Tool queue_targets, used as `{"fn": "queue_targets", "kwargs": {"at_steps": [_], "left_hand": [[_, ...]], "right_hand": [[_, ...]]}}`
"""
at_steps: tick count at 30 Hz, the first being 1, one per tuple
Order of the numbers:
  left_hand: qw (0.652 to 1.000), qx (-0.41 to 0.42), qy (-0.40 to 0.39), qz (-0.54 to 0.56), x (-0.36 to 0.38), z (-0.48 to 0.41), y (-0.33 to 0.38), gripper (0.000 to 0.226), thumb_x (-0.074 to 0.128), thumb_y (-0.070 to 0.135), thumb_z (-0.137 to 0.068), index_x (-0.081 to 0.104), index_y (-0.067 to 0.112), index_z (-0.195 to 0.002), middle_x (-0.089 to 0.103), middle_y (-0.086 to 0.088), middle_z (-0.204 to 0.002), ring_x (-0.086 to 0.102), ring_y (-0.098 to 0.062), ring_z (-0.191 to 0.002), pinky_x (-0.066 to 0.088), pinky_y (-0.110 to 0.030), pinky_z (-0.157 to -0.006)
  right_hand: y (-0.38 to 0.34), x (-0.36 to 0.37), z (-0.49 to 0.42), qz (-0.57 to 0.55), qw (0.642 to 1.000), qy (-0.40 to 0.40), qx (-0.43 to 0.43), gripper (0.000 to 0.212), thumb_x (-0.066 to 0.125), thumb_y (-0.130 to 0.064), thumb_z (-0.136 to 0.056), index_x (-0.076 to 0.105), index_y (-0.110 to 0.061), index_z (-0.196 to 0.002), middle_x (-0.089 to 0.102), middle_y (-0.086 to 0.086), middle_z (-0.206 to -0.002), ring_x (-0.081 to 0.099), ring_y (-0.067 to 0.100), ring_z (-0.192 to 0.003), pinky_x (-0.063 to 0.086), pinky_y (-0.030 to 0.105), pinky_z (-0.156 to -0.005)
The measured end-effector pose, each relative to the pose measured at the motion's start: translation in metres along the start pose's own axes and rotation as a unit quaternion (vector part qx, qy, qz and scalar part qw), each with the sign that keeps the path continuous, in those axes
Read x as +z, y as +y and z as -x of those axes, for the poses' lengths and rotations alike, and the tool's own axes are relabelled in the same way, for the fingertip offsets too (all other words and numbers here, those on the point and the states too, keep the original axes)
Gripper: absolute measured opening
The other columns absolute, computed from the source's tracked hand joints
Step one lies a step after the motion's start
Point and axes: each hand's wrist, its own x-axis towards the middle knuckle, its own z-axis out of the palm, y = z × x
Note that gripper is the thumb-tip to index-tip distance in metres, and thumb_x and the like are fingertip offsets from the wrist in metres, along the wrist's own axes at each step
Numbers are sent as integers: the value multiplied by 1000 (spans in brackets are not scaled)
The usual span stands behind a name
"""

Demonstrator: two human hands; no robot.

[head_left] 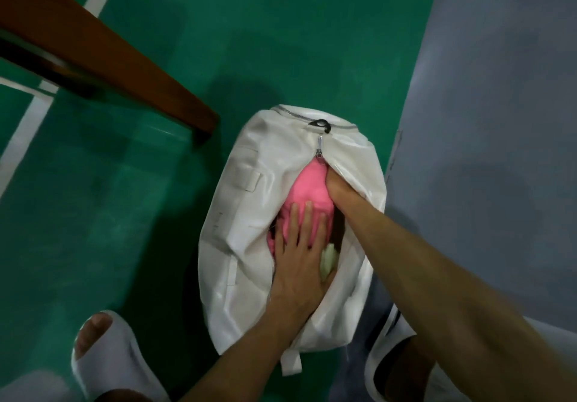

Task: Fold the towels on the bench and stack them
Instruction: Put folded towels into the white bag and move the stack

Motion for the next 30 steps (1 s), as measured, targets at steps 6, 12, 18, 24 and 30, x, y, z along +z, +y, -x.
{"fn": "queue_targets", "kwargs": {"at_steps": [6,12,18,24,30], "left_hand": [[997,-50,27,51,-17,7,9,75,51,45,-101,24,11,-163,18,-16,-170,15,-35,-158,21,-61,-123],[990,-94,42,99,-35,32,21,82,41,53,-106,6,7,-165,14,-16,-171,17,-32,-158,25,-44,-126],[993,-79,-5,90,-20,46,6,101,42,63,-101,-17,6,-160,-9,-12,-171,61,-40,-125,6,-43,-126],[984,-96,-143,35,-25,37,20,95,22,59,-105,-47,6,-144,-41,-26,-157,-32,-45,-148,-34,-48,-113],[989,-57,-115,79,-33,25,10,73,28,58,-101,23,16,-161,28,-14,-167,20,-31,-154,-3,-41,-128]], "right_hand": [[-24,-4,49,46,973,118,-194,21,52,-35,-107,69,-23,-108,65,-11,-98,57,1,-91,41,2,-87],[-47,8,96,142,928,157,-308,68,66,-64,-83,64,-18,-133,62,2,-137,50,17,-132,26,28,-121],[-58,53,105,244,939,-33,-239,53,61,-44,-96,56,-6,-132,60,15,-132,54,29,-119,31,37,-115],[-48,57,77,361,858,-80,-357,27,54,-20,-101,63,-1,-118,65,20,-120,61,35,-111,32,20,-100],[-20,20,88,304,877,-3,-371,53,50,-31,-104,44,-5,-151,47,18,-153,36,29,-142,8,19,-123]]}}
